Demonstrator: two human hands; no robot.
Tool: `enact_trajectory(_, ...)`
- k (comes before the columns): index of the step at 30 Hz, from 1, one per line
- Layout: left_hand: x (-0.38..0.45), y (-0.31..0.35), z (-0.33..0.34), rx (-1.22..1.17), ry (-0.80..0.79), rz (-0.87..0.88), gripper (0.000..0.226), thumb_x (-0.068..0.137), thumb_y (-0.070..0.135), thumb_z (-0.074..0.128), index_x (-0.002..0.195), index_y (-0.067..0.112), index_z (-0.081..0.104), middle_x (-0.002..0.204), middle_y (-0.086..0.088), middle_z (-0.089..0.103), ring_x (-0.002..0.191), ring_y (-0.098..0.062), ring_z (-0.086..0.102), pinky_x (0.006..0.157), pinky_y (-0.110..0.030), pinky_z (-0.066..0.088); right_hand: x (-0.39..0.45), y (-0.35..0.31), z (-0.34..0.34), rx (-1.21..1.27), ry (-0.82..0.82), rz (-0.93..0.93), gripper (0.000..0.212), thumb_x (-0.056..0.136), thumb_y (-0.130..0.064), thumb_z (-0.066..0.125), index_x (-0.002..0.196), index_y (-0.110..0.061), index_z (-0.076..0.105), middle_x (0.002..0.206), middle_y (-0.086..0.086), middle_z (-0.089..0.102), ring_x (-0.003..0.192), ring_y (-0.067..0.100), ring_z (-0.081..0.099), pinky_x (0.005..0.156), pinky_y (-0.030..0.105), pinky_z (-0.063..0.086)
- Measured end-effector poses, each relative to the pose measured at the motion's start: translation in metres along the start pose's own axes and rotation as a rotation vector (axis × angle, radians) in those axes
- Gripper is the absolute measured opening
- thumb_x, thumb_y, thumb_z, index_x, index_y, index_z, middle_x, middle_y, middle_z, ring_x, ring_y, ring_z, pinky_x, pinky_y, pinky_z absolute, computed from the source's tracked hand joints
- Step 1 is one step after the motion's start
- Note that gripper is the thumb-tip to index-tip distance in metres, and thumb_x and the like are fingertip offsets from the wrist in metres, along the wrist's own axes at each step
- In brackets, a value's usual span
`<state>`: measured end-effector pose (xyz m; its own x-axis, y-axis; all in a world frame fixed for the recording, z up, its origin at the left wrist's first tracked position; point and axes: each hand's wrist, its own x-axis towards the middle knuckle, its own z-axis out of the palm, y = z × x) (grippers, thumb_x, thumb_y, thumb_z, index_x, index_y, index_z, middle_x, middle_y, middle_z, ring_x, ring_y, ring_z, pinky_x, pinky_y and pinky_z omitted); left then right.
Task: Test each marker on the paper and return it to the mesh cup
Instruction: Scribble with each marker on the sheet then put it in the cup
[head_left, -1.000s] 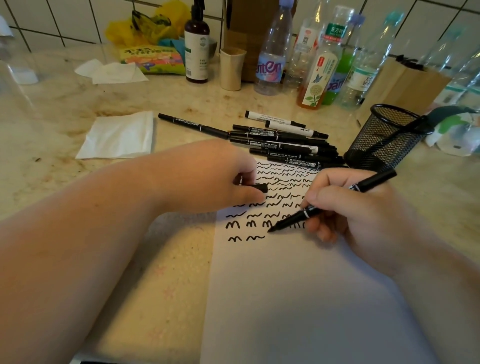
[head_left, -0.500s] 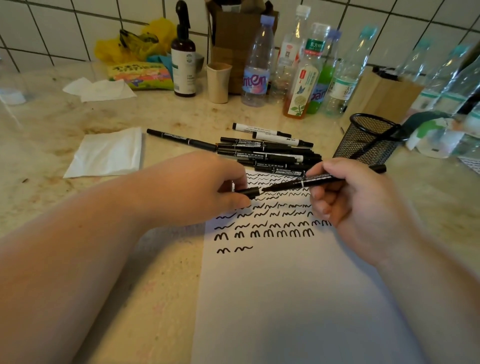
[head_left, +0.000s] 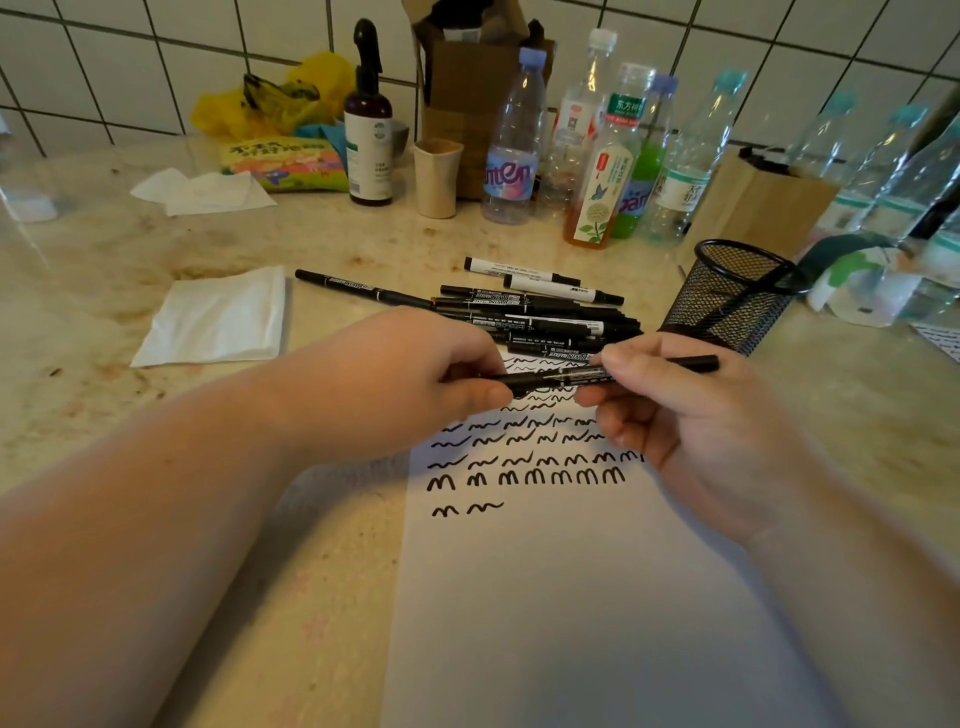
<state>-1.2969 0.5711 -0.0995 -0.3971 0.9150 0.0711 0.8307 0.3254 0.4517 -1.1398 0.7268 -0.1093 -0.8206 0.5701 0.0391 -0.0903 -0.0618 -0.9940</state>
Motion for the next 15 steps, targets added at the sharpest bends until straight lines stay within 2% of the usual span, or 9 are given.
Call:
enact_trajectory(5, 0.0025, -0.0008, 0.0033, 0.003, -0.014, -0.003, 0.016, 0.094, 0.047, 0.053, 0.1, 0.04, 0.066, 0.078, 0.014, 0.067, 0.076, -0.002, 0.061, 0.07, -0.024, 0.05, 0.0018, 0.002, 0.0003, 0.011, -0.025, 0.069, 0.02, 0.071, -0.018, 0.071, 0.084, -0.002, 0.073, 0.076, 0.019, 0.074, 0.056, 0.016, 0.065, 0.05, 0.021, 0.054)
enact_trajectory(9, 0.0039, -0.0011, 0.0044, 0.008, -0.022, -0.001, 0.018, 0.095, 0.046, 0.055, 0.098, 0.035, 0.069, 0.075, 0.012, 0.066, 0.073, -0.004, 0.06, 0.067, -0.025, 0.049, 0.0045, 0.0033, -0.0009, 0.04, -0.049, 0.126, 0.014, 0.071, -0.016, 0.07, 0.078, -0.005, 0.074, 0.076, 0.02, 0.073, 0.058, 0.017, 0.066, 0.053, 0.023, 0.056)
enact_trajectory(15, 0.0026, -0.0032, 0.0031, -0.05, -0.043, -0.012, 0.019, 0.095, 0.045, 0.054, 0.096, 0.037, 0.072, 0.077, 0.009, 0.069, 0.074, -0.005, 0.062, 0.065, -0.021, 0.046, 0.0042, 0.004, -0.0015, 0.045, -0.091, 0.131, 0.014, 0.073, -0.014, 0.068, 0.08, -0.003, 0.072, 0.075, 0.019, 0.072, 0.06, 0.018, 0.066, 0.055, 0.023, 0.056)
